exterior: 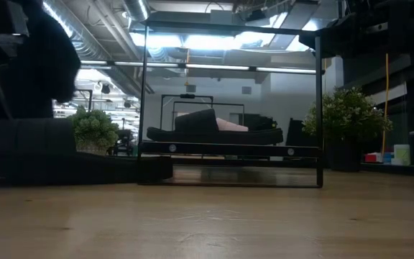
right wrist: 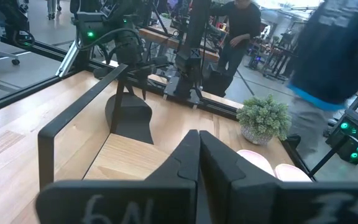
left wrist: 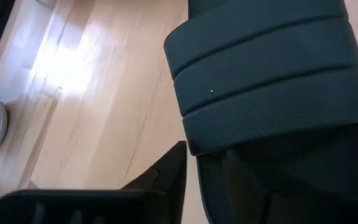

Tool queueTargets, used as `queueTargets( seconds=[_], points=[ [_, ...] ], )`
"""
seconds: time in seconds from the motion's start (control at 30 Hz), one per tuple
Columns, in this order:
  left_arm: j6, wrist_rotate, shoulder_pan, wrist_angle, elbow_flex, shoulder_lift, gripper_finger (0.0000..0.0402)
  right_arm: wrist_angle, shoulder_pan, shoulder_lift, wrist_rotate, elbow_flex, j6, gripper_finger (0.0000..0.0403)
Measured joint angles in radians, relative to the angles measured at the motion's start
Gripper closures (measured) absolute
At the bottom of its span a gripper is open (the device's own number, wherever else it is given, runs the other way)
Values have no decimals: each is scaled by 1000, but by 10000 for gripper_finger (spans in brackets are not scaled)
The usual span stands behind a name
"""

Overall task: Pick and place slides into the shelf
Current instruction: Put the black slides on the shelf

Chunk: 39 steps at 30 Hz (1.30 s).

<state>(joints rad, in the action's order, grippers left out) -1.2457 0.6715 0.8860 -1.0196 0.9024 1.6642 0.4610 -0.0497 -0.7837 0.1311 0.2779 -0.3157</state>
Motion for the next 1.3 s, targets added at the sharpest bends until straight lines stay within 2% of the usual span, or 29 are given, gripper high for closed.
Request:
queueTargets(
  seconds=[0.23,0.53,0.9,1.13,1.3],
  points=[
    [-1,0,0,8,0,0,392,0,0,0,0,0,0,389],
    [-8,-9,1,2,0,0,399,0,0,0,0,0,0,389],
    [-31,-90,1,-36,1,0,401,0,0,0,0,0,-1,389],
    [-89,-119,15,-161,1,0,401,0,0,0,0,0,-1,389],
    [-99,-116,39,-133,1,0,401,0,0,0,0,0,-2,389]
  ],
)
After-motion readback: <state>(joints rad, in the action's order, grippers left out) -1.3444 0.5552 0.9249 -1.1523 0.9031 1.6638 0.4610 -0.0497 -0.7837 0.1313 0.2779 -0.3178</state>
